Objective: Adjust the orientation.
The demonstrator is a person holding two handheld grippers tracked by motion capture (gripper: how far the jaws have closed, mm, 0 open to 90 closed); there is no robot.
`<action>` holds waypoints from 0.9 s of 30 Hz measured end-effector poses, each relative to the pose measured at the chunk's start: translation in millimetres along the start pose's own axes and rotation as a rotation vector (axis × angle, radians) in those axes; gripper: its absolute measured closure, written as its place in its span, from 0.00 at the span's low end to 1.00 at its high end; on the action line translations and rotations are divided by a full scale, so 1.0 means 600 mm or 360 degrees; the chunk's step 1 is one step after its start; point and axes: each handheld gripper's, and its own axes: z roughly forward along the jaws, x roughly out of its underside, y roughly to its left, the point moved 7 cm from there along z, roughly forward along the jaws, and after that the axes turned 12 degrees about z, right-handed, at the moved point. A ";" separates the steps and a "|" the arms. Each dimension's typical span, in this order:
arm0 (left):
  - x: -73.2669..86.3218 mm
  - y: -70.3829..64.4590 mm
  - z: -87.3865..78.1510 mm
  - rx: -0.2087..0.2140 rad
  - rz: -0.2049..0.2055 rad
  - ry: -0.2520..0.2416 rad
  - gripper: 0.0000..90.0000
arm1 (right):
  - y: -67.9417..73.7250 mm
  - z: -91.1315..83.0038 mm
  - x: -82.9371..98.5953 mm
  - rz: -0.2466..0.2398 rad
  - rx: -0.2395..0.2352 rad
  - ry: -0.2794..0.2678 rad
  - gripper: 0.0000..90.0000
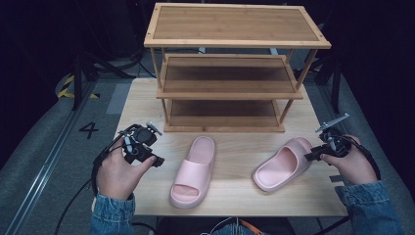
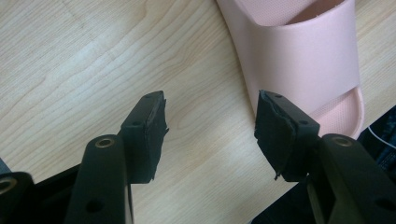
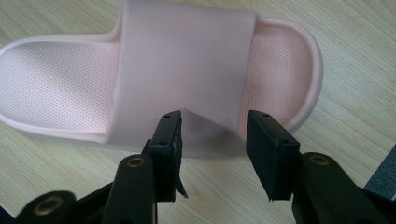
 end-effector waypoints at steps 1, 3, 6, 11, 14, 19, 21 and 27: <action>0.001 0.000 -0.001 0.0003 0.0001 0.0001 0.48 | 0.001 0.000 -0.002 0.0004 0.0002 -0.0004 0.63; 0.003 0.002 -0.003 -0.0002 -0.0004 -0.0001 0.47 | 0.001 0.000 -0.004 -0.0006 0.0010 -0.0009 0.63; 0.004 0.005 -0.004 -0.0010 -0.0014 0.0002 0.47 | 0.003 0.002 -0.002 0.0007 -0.0001 0.0004 0.63; 0.002 0.001 0.000 0.0000 -0.0010 0.0012 0.47 | -0.002 0.000 -0.003 0.0007 0.0004 -0.0011 0.63; 0.002 0.002 0.002 -0.0001 -0.0011 0.0015 0.47 | -0.002 0.000 -0.003 0.0012 0.0004 -0.0009 0.62; 0.000 0.003 0.003 -0.0001 -0.0001 0.0016 0.47 | 0.000 0.002 0.000 0.0011 0.0001 -0.0002 0.62; -0.001 0.000 0.004 0.0011 -0.0004 0.0018 0.47 | -0.001 0.001 0.000 0.0009 0.0000 -0.0006 0.62; -0.002 0.004 0.006 0.0010 -0.0003 0.0021 0.46 | -0.003 0.002 0.002 0.0015 0.0001 0.0001 0.61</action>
